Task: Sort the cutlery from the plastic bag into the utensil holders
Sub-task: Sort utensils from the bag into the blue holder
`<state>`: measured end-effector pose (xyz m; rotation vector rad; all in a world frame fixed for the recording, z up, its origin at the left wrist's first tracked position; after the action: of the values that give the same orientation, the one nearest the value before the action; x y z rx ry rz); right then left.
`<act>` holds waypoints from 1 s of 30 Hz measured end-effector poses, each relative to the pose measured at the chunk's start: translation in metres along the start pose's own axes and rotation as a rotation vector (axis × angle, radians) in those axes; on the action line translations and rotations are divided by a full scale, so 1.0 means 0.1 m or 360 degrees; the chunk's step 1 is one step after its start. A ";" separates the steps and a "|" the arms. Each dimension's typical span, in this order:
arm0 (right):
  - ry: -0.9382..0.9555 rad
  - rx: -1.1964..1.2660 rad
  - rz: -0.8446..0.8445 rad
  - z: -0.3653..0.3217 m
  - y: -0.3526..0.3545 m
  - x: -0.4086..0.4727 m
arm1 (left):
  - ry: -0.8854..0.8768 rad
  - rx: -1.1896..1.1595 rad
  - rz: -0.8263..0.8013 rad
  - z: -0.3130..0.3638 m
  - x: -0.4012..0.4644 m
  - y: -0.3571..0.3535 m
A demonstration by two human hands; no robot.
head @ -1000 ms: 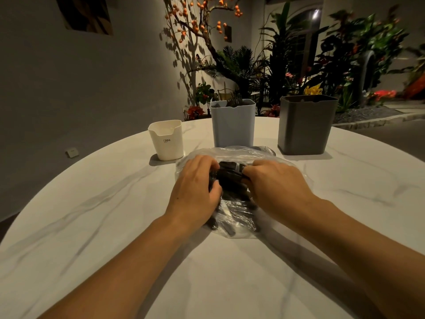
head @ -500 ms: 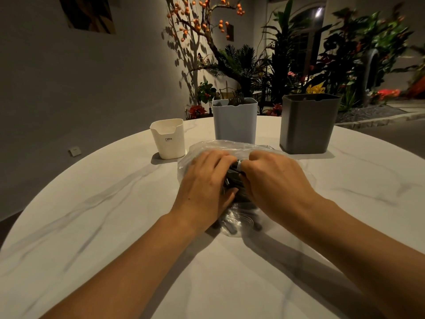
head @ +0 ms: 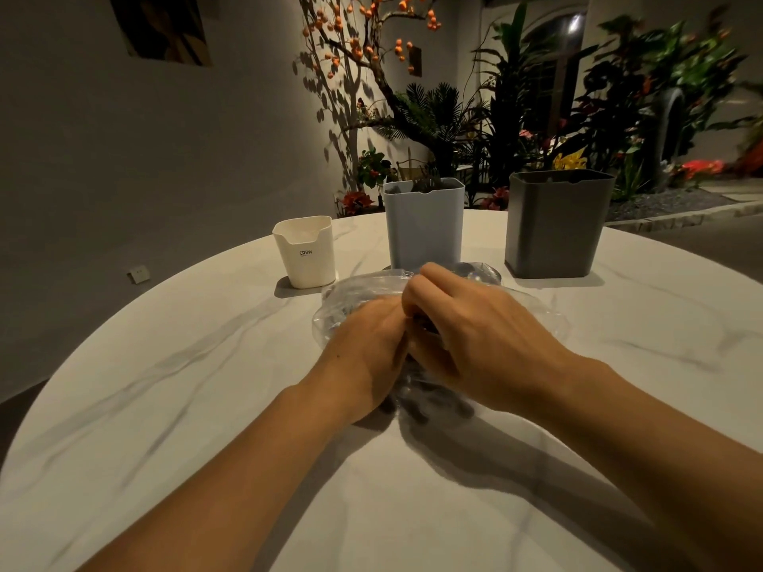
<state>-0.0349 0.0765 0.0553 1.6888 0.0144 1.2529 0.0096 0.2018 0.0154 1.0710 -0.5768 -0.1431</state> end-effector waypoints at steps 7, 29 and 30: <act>-0.0190 0.0139 0.0354 -0.04 0.02 0.03 | -0.0171 -0.0089 -0.0027 0.00 0.07 -0.09; -0.0993 0.1179 0.0187 0.46 -0.18 -0.06 | 0.0413 -0.1618 0.0962 0.09 0.11 0.41; -0.1015 0.1178 0.0123 0.46 -0.19 -0.07 | 0.0452 -0.1721 0.0969 0.08 0.12 0.43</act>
<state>0.0048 0.0513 0.0385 2.6958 0.0313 0.7351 0.0086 0.2120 0.0592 -0.1558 -0.4411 0.2196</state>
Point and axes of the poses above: each hand's wrist, its own x-axis towards the middle knuckle, its own y-axis out of the back of the hand, z = x × y, the point moved 4 cm from there along x, towards the middle knuckle, and after that the axes turned 1 degree about x, right-handed, at the moved point
